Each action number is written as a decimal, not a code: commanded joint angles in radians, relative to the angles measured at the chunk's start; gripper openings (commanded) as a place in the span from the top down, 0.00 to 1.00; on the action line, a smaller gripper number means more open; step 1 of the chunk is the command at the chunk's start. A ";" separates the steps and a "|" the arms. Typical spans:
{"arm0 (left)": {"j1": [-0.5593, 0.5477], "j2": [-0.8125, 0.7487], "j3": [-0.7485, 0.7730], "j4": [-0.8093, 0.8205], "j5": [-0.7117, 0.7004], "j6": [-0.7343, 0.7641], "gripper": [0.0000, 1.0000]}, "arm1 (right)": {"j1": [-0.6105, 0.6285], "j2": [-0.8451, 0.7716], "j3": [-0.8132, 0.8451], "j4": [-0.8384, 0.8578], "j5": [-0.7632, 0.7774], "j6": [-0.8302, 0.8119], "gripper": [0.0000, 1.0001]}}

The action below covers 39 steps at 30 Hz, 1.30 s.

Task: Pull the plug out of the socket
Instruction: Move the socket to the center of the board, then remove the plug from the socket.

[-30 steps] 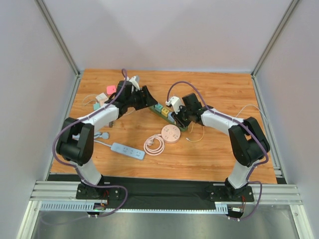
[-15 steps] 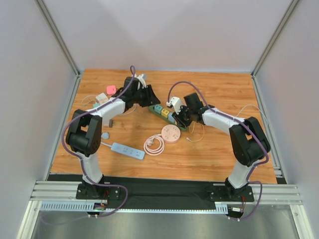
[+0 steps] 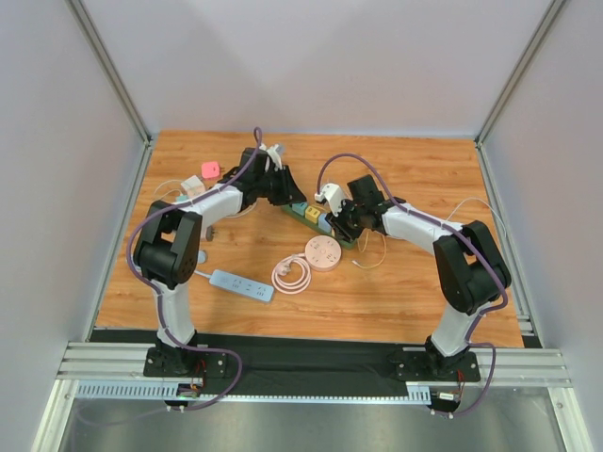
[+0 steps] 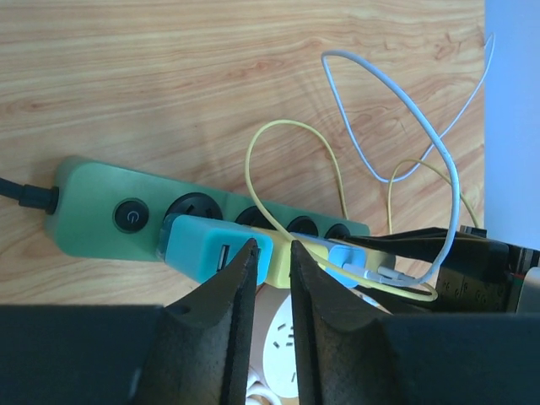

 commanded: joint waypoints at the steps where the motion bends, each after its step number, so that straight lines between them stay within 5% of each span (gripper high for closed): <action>1: -0.008 0.026 0.044 0.028 0.031 -0.019 0.72 | 0.004 0.001 0.030 -0.038 -0.031 -0.021 1.00; 10: -0.010 0.049 -0.013 0.028 0.013 -0.001 0.76 | 0.004 0.003 0.045 -0.043 -0.014 0.005 1.00; 14: -0.008 0.003 -0.015 0.061 0.040 0.078 0.62 | 0.004 -0.028 0.043 -0.055 -0.030 -0.036 1.00; 22: -0.008 -0.198 -0.056 0.028 -0.012 0.571 0.28 | -0.033 -0.045 0.055 -0.162 -0.103 -0.248 1.00; 25: -0.008 -0.271 -0.135 0.131 -0.026 0.741 0.01 | -0.053 -0.014 0.080 -0.193 -0.145 -0.320 1.00; 30: -0.008 -0.325 -0.228 0.203 0.089 1.007 0.00 | -0.062 0.014 0.094 -0.215 -0.178 -0.455 1.00; 39: -0.004 -0.308 -0.290 0.087 0.305 1.455 0.01 | -0.064 0.018 0.132 -0.305 -0.283 -0.757 1.00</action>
